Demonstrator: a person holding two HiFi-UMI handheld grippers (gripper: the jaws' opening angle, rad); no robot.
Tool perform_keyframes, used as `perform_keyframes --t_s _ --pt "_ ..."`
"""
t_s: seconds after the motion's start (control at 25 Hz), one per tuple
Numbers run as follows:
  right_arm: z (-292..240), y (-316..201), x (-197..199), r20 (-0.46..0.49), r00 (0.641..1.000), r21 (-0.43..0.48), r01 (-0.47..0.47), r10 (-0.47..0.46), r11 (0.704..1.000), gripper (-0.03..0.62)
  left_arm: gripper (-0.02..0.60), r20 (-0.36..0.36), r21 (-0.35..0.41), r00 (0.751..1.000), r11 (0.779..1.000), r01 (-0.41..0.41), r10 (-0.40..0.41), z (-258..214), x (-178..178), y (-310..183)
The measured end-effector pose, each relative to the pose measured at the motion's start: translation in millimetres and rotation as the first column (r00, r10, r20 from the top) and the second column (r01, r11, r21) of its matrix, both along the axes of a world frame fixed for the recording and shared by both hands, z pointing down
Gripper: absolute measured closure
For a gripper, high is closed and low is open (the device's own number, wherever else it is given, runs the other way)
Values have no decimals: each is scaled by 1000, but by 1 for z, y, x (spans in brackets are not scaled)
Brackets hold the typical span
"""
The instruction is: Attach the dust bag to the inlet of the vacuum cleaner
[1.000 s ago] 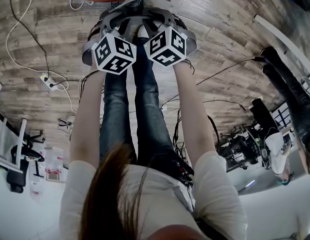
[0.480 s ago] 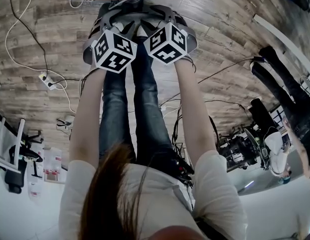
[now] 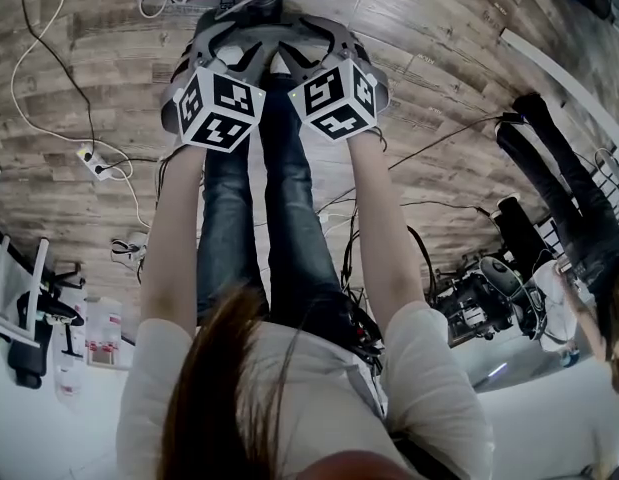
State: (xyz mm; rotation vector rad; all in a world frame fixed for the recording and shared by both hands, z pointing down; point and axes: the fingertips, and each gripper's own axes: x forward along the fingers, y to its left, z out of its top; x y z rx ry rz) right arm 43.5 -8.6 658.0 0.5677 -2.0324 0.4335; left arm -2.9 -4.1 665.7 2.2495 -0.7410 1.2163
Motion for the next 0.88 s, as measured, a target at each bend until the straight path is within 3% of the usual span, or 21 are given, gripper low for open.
perform_keyframes --t_s 0.56,0.88 --pt "-32 -17 1 75 987 58 -144 140 988 517 533 -29 91 998 994 60 -58 -35 -3 -13" --pt "-45 -18 -1 86 983 91 -169 162 981 565 561 -41 138 997 987 76 -71 -52 -5 -17"
